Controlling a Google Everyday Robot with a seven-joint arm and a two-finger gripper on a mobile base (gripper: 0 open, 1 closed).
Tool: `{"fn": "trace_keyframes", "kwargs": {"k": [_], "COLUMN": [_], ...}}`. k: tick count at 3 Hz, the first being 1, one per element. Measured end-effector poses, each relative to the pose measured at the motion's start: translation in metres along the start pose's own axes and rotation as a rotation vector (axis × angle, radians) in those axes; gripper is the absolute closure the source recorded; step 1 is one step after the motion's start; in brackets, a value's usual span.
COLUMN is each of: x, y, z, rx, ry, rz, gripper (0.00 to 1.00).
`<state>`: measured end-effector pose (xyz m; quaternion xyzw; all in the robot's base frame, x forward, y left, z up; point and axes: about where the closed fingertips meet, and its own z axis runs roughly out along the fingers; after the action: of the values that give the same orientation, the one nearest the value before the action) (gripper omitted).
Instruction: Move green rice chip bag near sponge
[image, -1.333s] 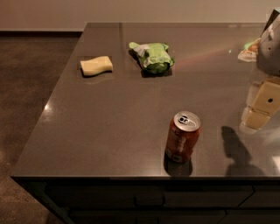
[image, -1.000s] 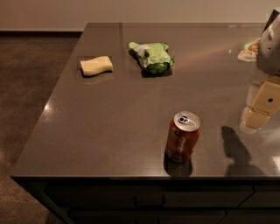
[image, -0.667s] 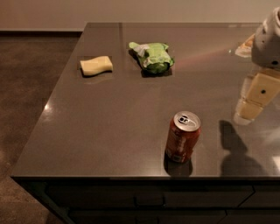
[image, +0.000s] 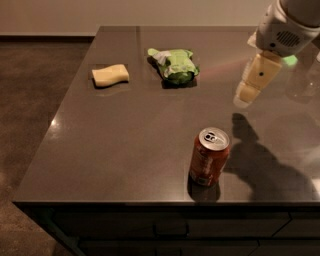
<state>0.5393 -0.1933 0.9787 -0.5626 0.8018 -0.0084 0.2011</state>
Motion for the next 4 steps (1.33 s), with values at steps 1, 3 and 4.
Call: {"fn": "trace_keyframes", "kwargs": {"k": [1, 3, 4], "x": [-0.025, -0.064, -0.081], "y": [-0.034, -0.081, -0.094], "z": [0.029, 0.086, 0.109], "rx": [0.019, 0.083, 0.107], "ry": [-0.025, -0.06, -0.087], "rz": [0.069, 0.209, 0.237], "gripper": [0.0, 0.0, 0.0]}}
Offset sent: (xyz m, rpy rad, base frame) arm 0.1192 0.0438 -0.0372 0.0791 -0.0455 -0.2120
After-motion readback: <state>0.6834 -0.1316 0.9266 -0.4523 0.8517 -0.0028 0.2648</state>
